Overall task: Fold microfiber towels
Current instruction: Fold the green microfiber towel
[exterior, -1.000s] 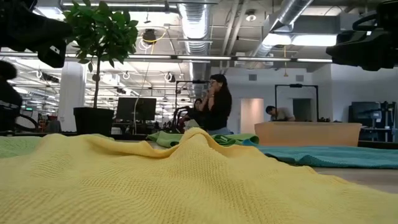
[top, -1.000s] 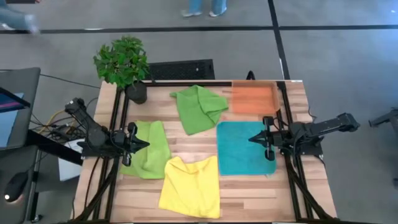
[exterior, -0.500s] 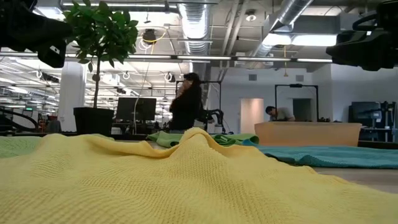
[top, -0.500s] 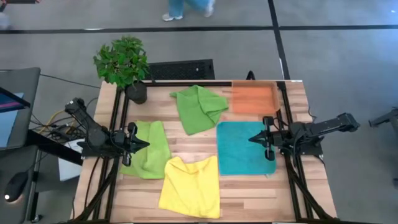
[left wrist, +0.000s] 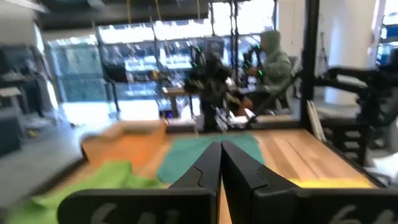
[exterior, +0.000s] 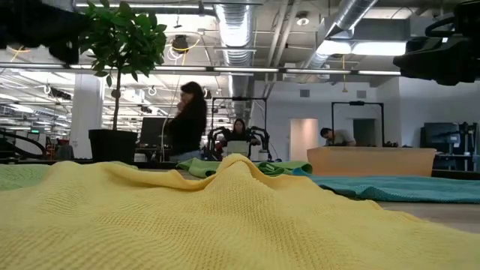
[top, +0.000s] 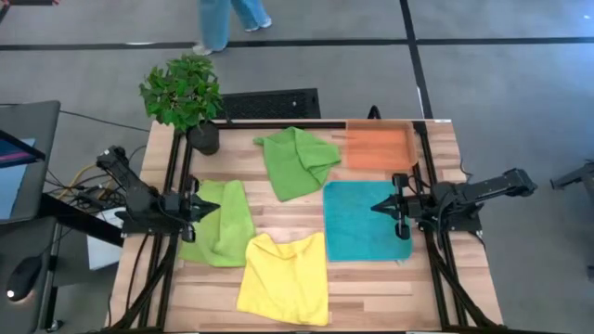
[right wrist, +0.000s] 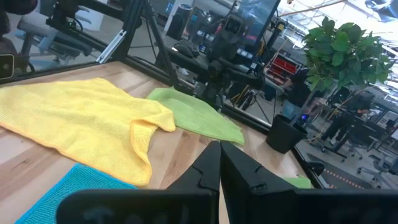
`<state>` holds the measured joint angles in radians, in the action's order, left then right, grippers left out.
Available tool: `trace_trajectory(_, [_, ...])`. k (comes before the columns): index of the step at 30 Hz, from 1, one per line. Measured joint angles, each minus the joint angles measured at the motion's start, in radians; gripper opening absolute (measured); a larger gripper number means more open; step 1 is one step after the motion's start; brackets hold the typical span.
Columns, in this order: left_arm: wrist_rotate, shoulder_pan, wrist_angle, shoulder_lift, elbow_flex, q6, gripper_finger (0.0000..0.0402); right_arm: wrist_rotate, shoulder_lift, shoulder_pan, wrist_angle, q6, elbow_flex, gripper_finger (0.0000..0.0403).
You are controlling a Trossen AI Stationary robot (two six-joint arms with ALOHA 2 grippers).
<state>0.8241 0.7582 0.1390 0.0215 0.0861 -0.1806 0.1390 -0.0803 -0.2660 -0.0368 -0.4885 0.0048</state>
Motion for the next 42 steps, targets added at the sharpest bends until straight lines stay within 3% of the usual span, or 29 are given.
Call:
trace_trajectory(4, [0.049,0.000,-0.063,0.005,0.079,-0.062,0.0000,0.000,0.000,0.000,0.000,0.000,0.000,0.0033])
trace_trajectory(7, [0.155,0.000,-0.128,0.030,0.132,-0.071,0.0000,0.000,0.000,0.000,0.000,0.000,0.000,0.0033])
trace_trajectory(10, [0.279,-0.001,-0.183,0.082,0.165,-0.037,0.0000,0.000,0.000,0.000,0.000,0.000,0.000,0.0033])
trace_trajectory(14, [0.318,-0.001,-0.184,0.160,0.196,0.029,0.0000,0.000,0.000,0.000,0.000,0.000,0.000,0.0033])
trace_trajectory(21, [0.314,-0.001,-0.255,0.353,0.297,0.125,0.0000,0.000,0.000,0.000,0.000,0.000,0.000,0.0033])
trace_trajectory(28, [0.222,-0.002,-0.422,0.493,0.439,0.242,0.0000,0.000,0.000,0.000,0.000,0.000,0.000,0.0033])
trace_trajectory(37, [0.032,-0.075,-0.645,0.530,0.494,0.611,0.0000,0.000,0.000,0.000,-0.001,0.000,0.000,0.0033])
trace_trajectory(42, [0.009,-0.098,-0.683,0.531,0.494,0.652,0.0000,0.000,0.000,0.000,-0.032,0.016,0.000,0.0033])
